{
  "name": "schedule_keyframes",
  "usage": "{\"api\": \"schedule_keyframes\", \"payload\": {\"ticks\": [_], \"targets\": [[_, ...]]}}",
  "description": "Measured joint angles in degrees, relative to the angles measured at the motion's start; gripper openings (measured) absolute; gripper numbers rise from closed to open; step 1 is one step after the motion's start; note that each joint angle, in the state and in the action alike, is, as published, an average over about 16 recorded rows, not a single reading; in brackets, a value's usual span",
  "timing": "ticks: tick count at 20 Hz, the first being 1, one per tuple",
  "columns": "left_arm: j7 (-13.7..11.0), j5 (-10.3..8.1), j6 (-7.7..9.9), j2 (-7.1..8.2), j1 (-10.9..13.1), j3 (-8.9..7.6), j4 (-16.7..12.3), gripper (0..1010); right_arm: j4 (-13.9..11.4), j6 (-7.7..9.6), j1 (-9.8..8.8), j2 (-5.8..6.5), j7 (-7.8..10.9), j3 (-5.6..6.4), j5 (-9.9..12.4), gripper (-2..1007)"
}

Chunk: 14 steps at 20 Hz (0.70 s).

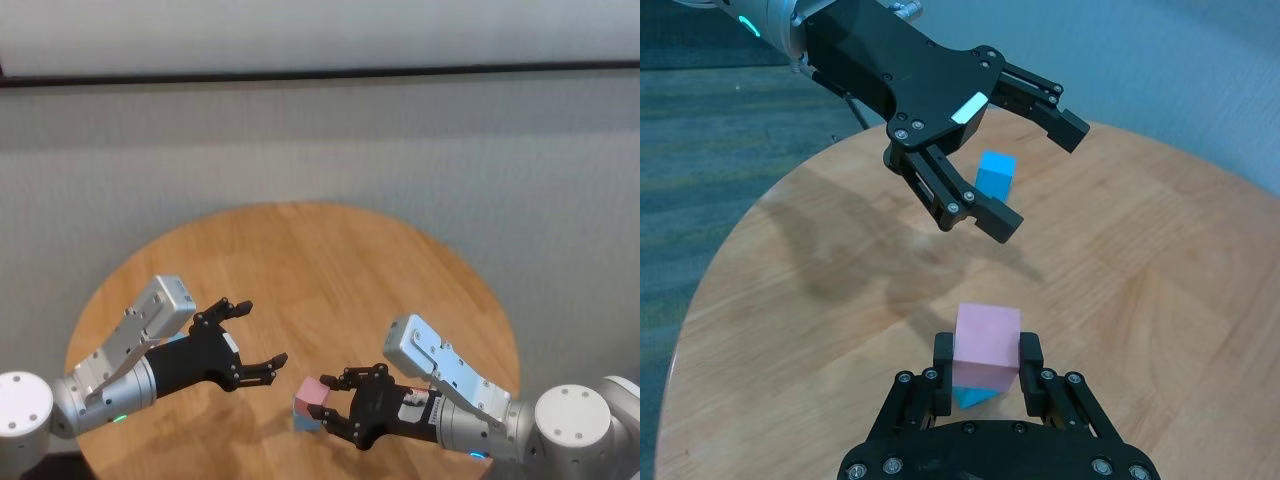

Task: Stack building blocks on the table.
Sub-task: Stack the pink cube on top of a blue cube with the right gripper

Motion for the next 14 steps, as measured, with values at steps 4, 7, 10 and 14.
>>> {"api": "schedule_keyframes", "payload": {"ticks": [4, 7, 10, 14], "targets": [[0.0, 0.0, 0.0, 0.0, 0.0, 0.0, 0.0, 1002, 0.22, -0.04, 0.09, -0.2, -0.1, -0.1, -0.15, 370], [0.0, 0.0, 0.0, 0.0, 0.0, 0.0, 0.0, 1002, 0.43, -0.09, 0.17, -0.39, -0.16, -0.16, -0.26, 370], [0.0, 0.0, 0.0, 0.0, 0.0, 0.0, 0.0, 1002, 0.68, -0.18, 0.26, -0.6, -0.24, -0.21, -0.36, 370], [0.0, 0.0, 0.0, 0.0, 0.0, 0.0, 0.0, 1002, 0.98, -0.32, 0.35, -0.86, -0.43, -0.21, -0.49, 370]]}}
